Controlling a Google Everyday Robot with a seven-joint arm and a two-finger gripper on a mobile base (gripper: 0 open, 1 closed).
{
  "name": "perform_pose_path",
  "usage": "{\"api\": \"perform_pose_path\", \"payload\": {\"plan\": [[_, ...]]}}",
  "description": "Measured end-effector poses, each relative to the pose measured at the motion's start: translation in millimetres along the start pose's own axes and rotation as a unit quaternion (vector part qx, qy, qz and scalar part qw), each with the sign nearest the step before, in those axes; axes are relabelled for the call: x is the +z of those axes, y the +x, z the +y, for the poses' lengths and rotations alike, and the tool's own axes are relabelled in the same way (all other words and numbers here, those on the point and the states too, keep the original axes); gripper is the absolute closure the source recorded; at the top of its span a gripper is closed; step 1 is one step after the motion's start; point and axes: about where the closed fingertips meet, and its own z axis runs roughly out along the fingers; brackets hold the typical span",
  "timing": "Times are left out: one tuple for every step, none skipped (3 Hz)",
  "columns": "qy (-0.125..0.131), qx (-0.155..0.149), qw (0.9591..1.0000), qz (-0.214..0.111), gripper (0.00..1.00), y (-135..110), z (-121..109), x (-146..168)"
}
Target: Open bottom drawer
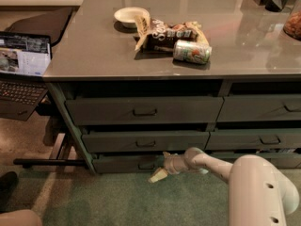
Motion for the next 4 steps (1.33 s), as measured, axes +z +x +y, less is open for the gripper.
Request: {"api": "perform_pose_path", "payload": {"plan": [[-0.007,0.009,0.9999,-0.004,0.0,2,-9,16],[-0.015,0.015,0.9996,-0.017,0.0,3,-13,29],[-0.024,0.021,0.9985,-0.044,0.0,3,-15,40],[-0.034,0.024,0.9971,-0.064,0.0,3,-15,50]]}}
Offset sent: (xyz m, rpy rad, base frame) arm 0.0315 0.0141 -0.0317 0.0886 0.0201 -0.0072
